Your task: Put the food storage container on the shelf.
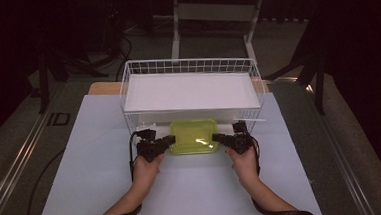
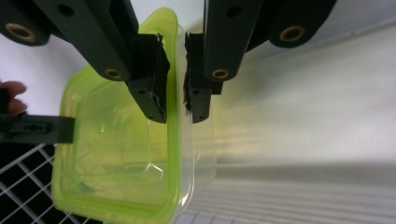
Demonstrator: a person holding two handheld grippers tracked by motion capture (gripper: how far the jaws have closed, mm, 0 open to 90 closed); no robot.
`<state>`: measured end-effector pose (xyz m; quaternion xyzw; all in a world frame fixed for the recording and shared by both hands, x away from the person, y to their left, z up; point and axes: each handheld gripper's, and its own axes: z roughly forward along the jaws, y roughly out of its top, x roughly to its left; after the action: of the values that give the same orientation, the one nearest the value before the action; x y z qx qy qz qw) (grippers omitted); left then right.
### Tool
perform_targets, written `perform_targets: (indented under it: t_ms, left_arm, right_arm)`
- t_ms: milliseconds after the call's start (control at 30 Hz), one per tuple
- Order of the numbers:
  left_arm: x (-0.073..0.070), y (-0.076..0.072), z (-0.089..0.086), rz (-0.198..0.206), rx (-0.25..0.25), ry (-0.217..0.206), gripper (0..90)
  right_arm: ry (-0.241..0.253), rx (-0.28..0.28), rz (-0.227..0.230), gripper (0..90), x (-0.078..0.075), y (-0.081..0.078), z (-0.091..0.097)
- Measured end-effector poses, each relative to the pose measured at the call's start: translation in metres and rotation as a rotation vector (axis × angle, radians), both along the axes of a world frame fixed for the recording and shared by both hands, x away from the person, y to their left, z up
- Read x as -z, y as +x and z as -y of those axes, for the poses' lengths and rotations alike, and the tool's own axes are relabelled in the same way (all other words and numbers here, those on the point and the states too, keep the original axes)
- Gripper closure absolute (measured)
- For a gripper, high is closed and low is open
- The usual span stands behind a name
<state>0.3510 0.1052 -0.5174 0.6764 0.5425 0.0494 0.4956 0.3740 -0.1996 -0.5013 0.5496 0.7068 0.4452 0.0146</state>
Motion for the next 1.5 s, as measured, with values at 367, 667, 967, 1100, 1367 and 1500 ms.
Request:
perform_targets:
  t_ms: [367,667,967,1100,1367,1500]
  left_arm:
    - [0.002,0.008,0.003,0.104,-0.015,0.03,75.0]
    - [0.007,0.016,0.004,0.132,-0.032,0.069,62.3]
    - [0.003,0.018,0.005,0.131,-0.042,0.075,46.6]
    - [0.0,0.014,0.0,0.12,-0.046,0.043,38.2]
    - [-0.007,-0.004,-0.017,0.156,-0.02,0.02,28.4]
    - [-0.011,-0.017,-0.022,0.191,0.028,0.045,23.4]
  right_arm:
    - [-0.04,0.045,0.071,74.0,-0.003,0.005,-0.005]
    - [-0.07,0.075,0.083,70.6,0.0,0.011,-0.008]
    - [-0.123,0.058,0.142,56.6,-0.001,0.012,-0.009]
    - [-0.138,0.05,0.167,54.7,-0.008,0.005,-0.008]
    - [-0.16,-0.016,0.202,53.6,-0.018,-0.017,-0.005]
    - [-0.134,-0.042,0.2,54.2,-0.021,-0.029,-0.006]
